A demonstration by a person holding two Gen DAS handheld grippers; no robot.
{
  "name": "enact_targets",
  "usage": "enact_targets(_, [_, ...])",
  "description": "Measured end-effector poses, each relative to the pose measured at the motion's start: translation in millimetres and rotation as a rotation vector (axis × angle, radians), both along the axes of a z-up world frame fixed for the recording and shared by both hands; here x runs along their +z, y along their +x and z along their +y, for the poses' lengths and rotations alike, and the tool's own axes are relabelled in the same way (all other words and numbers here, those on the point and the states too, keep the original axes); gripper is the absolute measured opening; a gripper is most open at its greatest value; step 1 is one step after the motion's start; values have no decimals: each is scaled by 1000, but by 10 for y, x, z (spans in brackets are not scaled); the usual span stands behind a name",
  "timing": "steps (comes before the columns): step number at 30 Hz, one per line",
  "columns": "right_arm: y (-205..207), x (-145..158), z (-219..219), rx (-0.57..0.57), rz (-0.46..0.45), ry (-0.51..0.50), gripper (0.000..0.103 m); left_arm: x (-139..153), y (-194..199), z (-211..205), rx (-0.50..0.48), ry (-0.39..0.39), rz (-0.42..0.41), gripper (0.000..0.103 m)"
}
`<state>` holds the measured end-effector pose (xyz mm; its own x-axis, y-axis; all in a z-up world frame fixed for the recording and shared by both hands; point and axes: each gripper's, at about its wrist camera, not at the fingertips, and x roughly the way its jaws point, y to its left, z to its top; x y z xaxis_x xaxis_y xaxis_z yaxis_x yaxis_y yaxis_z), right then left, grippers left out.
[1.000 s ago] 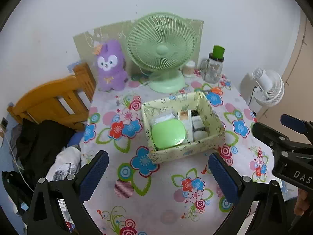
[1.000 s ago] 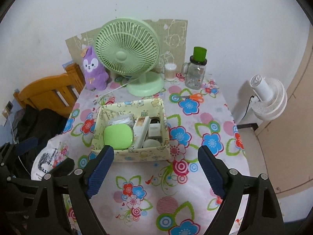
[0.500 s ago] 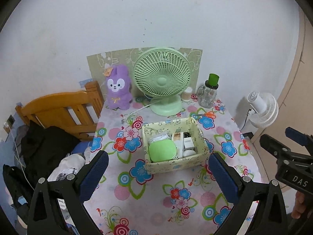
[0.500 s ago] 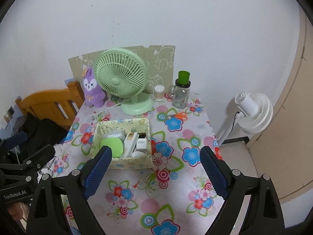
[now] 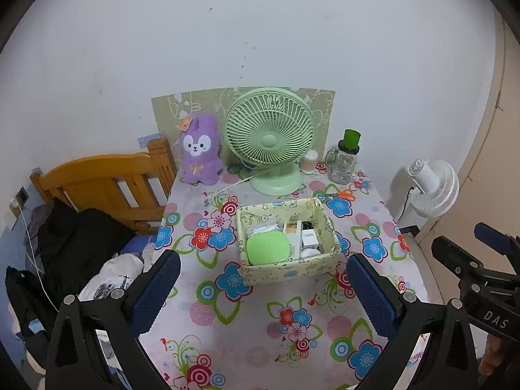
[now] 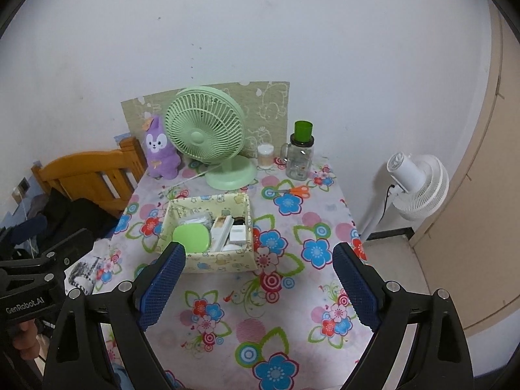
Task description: Organize rigid objects
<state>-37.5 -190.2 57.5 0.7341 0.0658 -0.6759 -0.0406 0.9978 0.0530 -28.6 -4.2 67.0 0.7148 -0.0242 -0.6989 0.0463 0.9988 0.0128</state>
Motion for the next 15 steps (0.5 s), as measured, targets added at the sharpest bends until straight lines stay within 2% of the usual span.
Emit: enact_targets(15, [-20,125,-13,-1,-35,-4,94,115,-90,-15,8,1,-49,103])
